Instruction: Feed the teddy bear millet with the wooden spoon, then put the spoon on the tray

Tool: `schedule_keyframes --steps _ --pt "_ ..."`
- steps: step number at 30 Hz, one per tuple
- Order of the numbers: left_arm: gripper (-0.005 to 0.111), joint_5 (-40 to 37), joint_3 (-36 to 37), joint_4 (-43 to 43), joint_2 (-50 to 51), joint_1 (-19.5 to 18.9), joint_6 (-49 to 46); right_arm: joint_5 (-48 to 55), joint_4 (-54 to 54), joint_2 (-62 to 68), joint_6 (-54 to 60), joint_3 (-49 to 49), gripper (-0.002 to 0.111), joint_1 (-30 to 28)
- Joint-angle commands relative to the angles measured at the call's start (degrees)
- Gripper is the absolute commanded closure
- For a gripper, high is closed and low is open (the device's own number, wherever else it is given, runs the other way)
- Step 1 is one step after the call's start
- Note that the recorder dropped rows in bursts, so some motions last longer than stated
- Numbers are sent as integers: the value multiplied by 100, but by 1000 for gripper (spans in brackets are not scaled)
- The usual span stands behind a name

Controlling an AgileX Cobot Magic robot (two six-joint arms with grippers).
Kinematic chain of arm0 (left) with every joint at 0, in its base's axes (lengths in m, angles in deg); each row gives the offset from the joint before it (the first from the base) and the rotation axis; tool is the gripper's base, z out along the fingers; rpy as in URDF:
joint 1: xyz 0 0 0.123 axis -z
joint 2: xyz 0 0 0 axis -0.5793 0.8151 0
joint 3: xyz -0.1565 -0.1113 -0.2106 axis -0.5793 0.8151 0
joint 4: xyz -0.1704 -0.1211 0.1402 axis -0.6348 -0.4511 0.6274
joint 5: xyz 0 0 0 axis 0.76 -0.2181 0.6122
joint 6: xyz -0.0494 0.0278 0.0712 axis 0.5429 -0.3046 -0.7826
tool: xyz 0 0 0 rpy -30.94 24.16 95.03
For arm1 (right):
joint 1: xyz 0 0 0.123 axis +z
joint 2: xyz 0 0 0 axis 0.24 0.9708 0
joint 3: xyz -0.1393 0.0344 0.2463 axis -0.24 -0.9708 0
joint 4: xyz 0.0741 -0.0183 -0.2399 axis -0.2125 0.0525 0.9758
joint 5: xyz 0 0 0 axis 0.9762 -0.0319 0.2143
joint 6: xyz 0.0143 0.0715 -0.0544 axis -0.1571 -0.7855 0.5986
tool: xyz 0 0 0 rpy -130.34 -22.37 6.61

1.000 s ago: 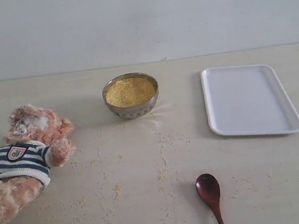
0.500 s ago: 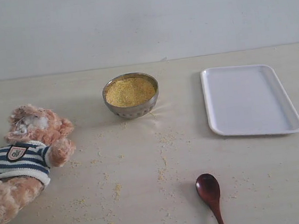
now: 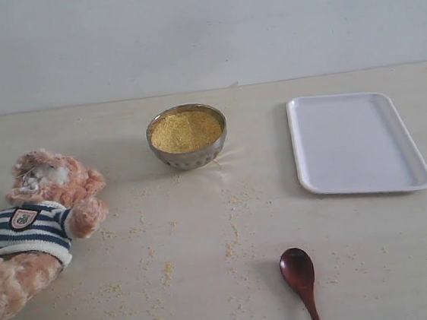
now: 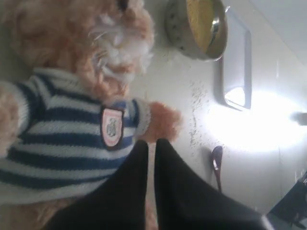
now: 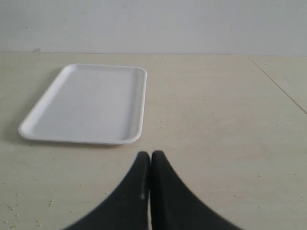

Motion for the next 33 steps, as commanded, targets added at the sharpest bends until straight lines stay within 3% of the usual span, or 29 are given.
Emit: schedule_keyframes --steps 1,4,6,9,12,28,33 --pt "98 299 102 695 66 -17 -103 -17 -12 -29 -19 1 108 -2" --pt "80 359 274 745 94 -17 -103 -17 -12 -29 -19 1 108 -2" --pt "61 372 362 681 155 -17 -135 -17 -12 -29 -19 1 108 -2" --pt "22 556 449 693 253 -17 -135 -17 -12 -29 -19 1 108 -2" --pt "2 864 572 679 354 -17 -94 -17 -12 -29 -19 1 108 -2" --pt "-2 1132 666 -741 1419 -17 -1063 -17 -12 -29 -19 1 108 -2" --pt "-2 704 666 -1585 1878 1 -1124 -17 -12 -29 -19 1 108 -2"
